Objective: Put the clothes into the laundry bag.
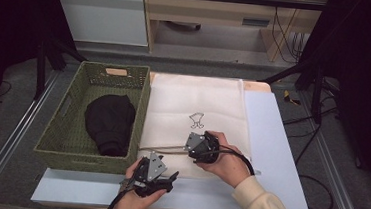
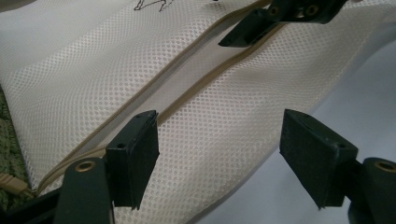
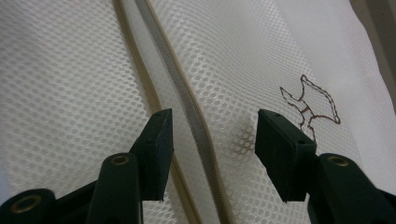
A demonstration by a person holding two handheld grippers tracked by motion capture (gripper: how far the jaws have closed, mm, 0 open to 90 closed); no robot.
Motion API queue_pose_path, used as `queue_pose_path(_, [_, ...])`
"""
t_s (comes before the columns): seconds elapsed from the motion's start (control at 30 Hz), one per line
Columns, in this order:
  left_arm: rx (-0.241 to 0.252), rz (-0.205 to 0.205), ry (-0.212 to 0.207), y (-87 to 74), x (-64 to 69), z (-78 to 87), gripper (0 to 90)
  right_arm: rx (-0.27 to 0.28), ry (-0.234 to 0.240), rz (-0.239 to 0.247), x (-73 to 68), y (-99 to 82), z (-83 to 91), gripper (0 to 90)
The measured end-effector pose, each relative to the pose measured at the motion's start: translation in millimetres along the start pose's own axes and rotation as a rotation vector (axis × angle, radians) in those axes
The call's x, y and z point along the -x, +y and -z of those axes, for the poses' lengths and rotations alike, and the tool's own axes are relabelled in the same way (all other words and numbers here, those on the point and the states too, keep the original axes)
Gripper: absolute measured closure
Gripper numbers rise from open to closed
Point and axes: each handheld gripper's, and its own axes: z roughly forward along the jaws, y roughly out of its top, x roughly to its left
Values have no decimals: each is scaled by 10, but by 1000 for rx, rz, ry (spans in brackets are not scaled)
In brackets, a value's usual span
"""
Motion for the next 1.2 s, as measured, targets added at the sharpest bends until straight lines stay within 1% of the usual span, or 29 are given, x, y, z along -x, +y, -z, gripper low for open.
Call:
queue_pose_path(0.03, [9,-5,-2,4,7,2,290,-7,-3,2,2,0,-13,489])
queue_pose_path(0.07, [9,-7,-3,5,8,3,298,-27,0,2,7,2,-44,547])
queue_pose_path(0.13, [12,-7,-6,8,9,2,313,-44,1,3,23,5,-58,605])
queue_pose_path(0.17, [12,-7,-6,9,7,1,321,-38,4,-8,33,9,-59,673])
queue_pose_path(0.27, [14,-5,-10,11,2,-4,360,-28,22,-45,81,30,-28,790])
queue_pose_path(0.37, [8,-12,-18,11,12,-23,377,-30,38,-89,146,49,3,841])
queue_pose_path(0.43, [7,-17,-24,12,28,-42,381,-35,51,-135,197,69,22,853])
queue_pose_path(0.5, [6,-28,-34,14,45,-56,398,-32,40,-159,263,103,66,861])
queue_pose_path(0.57, [4,-32,-37,15,63,-69,401,-28,27,-185,314,138,114,863])
queue_pose_path(0.7, [6,-39,-43,19,77,-86,409,-9,-26,-188,439,234,251,867])
queue_pose_path(0.77, [7,-40,-44,22,76,-94,413,-6,-42,-192,480,273,302,867])
queue_pose_path(0.8, [9,-40,-44,22,75,-103,418,-2,-55,-183,506,294,330,867])
queue_pose_path(0.93, [9,-40,-43,33,65,-135,436,17,-111,-189,598,383,459,869])
queue_pose_path(1.03, [10,-38,-44,40,58,-149,442,26,-141,-195,645,429,511,869])
queue_pose_path(1.17, [11,-38,-41,45,51,-160,446,30,-185,-188,716,484,565,869])
queue_pose_path(1.2, [10,-37,-41,45,49,-163,446,41,-198,-196,739,511,584,869])
